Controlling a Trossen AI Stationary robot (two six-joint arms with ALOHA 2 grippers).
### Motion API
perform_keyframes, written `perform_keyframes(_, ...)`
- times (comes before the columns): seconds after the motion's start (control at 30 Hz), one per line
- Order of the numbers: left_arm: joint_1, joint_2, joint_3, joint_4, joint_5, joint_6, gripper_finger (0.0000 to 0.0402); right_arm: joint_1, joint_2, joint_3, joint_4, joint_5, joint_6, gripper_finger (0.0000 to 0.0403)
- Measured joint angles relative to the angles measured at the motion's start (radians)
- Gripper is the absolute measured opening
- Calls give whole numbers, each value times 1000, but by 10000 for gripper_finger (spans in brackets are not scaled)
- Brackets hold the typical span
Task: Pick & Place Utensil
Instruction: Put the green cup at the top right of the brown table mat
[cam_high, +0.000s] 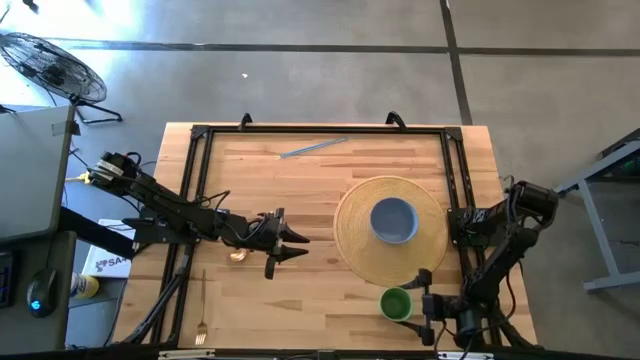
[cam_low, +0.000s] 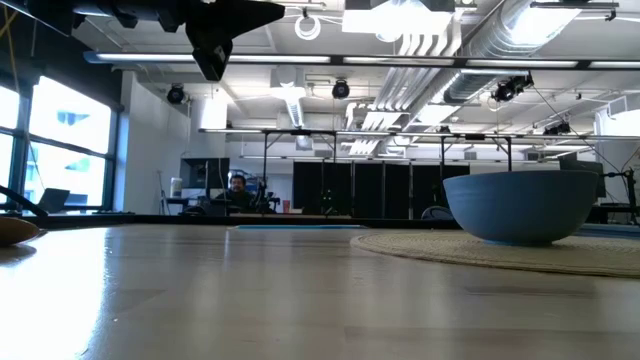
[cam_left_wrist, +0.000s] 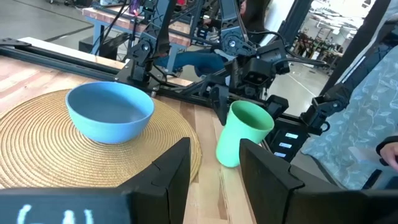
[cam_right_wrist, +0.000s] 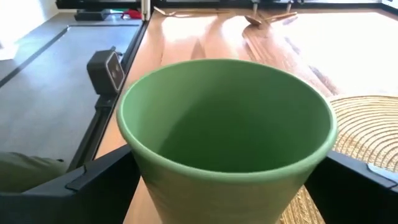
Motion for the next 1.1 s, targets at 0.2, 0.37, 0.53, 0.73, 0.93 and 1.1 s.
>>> perform_keyframes(0.2, 0, 0, 0, 0, 0, 0, 136, -45, 28, 0, 32, -45, -24, 399)
perform_keyframes(0.37, 0, 0, 0, -5, 8, 0, 136, -50, 51, 0, 84, -14, -54, 397)
perform_keyframes(0.53, 0, 0, 0, -16, 8, 0, 136, -50, 51, 0, 106, 6, -57, 396)
perform_keyframes(0.73, 0, 0, 0, -23, 8, 0, 136, -51, 51, 0, 164, 6, -73, 388)
perform_keyframes(0.93, 0, 0, 0, -22, 7, 0, 136, -65, -8, 0, 175, 3, -85, 364)
perform_keyframes(1.1, 0, 0, 0, -23, 7, -1, 136, -86, -68, 0, 172, 12, -110, 359)
